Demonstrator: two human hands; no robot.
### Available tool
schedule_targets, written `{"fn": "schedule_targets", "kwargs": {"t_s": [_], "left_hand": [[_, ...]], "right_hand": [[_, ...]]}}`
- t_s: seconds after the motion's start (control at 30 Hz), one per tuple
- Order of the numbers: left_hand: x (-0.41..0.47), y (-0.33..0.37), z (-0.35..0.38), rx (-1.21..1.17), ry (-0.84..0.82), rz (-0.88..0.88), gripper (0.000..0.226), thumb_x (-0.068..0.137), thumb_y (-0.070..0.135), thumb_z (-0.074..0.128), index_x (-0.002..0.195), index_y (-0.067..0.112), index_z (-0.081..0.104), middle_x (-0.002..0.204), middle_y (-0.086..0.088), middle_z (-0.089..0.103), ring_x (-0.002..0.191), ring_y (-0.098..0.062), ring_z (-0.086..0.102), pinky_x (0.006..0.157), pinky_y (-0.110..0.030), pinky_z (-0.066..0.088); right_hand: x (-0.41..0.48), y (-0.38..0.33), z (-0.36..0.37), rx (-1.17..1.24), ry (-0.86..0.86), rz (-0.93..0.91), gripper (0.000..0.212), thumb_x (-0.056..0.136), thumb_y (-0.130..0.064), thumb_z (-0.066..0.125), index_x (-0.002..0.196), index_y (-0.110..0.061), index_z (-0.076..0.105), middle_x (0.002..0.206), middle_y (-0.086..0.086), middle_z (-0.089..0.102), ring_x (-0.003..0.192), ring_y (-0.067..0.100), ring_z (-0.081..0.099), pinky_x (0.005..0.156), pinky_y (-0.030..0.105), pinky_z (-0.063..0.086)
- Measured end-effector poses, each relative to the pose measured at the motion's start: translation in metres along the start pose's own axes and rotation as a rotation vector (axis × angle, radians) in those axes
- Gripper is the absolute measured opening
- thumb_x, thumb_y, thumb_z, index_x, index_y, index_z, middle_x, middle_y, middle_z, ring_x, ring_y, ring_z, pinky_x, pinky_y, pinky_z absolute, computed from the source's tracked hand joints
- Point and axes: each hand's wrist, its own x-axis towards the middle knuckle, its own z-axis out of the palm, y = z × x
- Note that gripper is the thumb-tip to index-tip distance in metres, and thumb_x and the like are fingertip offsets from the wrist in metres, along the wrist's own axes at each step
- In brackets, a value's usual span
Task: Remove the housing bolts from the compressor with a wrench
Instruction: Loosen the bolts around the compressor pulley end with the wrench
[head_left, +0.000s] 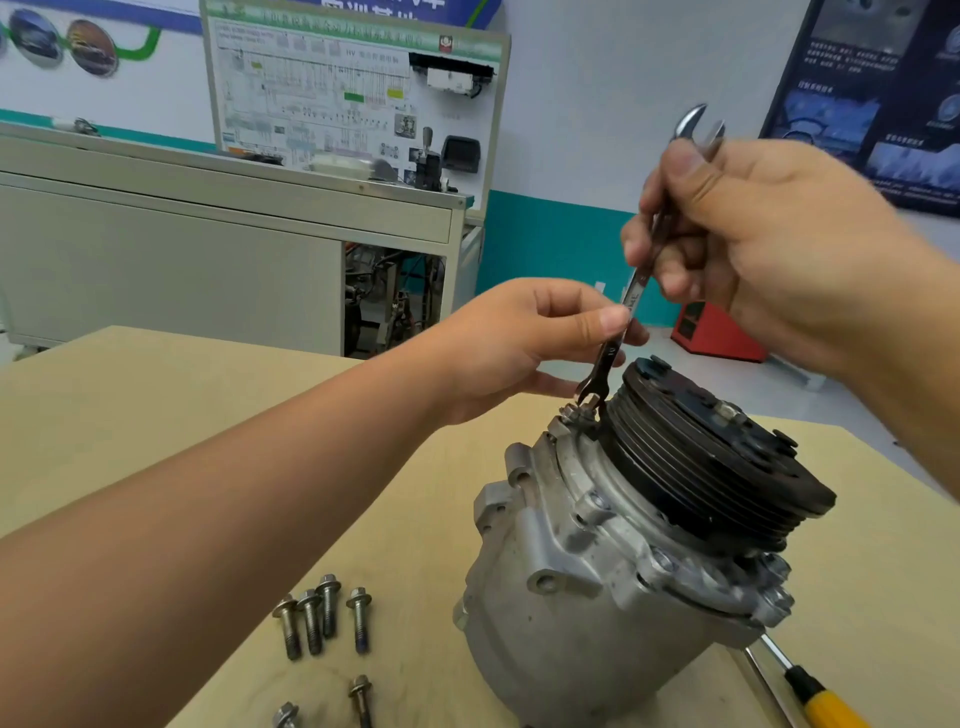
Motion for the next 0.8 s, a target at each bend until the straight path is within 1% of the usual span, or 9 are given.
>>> {"fn": "schedule_targets", "kwargs": {"t_s": [0.23, 0.37, 0.5, 0.67, 0.8], "left_hand": [[-0.0027, -0.0033, -0.0001, -0.013, 0.005, 0.013, 0.016, 0.073, 0.038, 0.061, 0.067, 0.031, 0.073, 0.093, 0.012, 0.072, 0.098, -0.009, 0.064, 0.093, -0.042, 0.05], [-0.0028, -0.0037, -0.0017, -0.033, 0.009, 0.021, 0.015, 0.072, 0.036, 0.062, 0.069, 0.025, 0.072, 0.094, 0.009, 0.073, 0.096, -0.009, 0.066, 0.087, -0.037, 0.052], [-0.0033, -0.0036, -0.001, -0.035, 0.016, 0.021, 0.015, 0.072, 0.036, 0.062, 0.069, 0.025, 0.072, 0.093, 0.009, 0.073, 0.095, -0.009, 0.066, 0.086, -0.036, 0.052], [-0.0026, -0.0027, -0.0005, -0.012, 0.037, 0.026, 0.018, 0.072, 0.035, 0.061, 0.077, 0.02, 0.068, 0.091, 0.01, 0.073, 0.094, -0.007, 0.066, 0.086, -0.036, 0.051], [-0.0016, -0.001, 0.0011, 0.002, 0.047, 0.015, 0.022, 0.073, 0.035, 0.061, 0.082, 0.015, 0.066, 0.088, 0.01, 0.072, 0.093, -0.005, 0.065, 0.083, -0.031, 0.052]], "right_hand": [[-0.0046, 0.0, 0.0032, 0.021, 0.007, -0.023, 0.029, 0.1, -0.026, 0.037, 0.078, -0.013, 0.051, 0.057, -0.002, 0.064, 0.041, 0.007, 0.048, 0.045, 0.017, 0.04], [-0.0049, -0.0007, 0.0046, 0.032, 0.014, -0.015, 0.028, 0.1, -0.025, 0.037, 0.078, -0.013, 0.05, 0.057, -0.002, 0.064, 0.041, 0.007, 0.047, 0.045, 0.017, 0.04], [-0.0054, 0.0003, 0.0058, 0.036, 0.029, -0.02, 0.028, 0.1, -0.025, 0.038, 0.078, -0.013, 0.051, 0.057, -0.002, 0.065, 0.041, 0.006, 0.047, 0.045, 0.017, 0.04], [-0.0054, 0.0022, 0.0055, 0.057, 0.049, -0.028, 0.029, 0.101, -0.025, 0.037, 0.079, -0.012, 0.051, 0.058, -0.001, 0.065, 0.04, 0.006, 0.048, 0.044, 0.016, 0.04], [-0.0054, 0.0046, 0.0049, 0.093, 0.083, -0.014, 0.028, 0.1, -0.025, 0.039, 0.079, -0.013, 0.052, 0.057, -0.002, 0.065, 0.04, 0.006, 0.048, 0.044, 0.016, 0.041]]}}
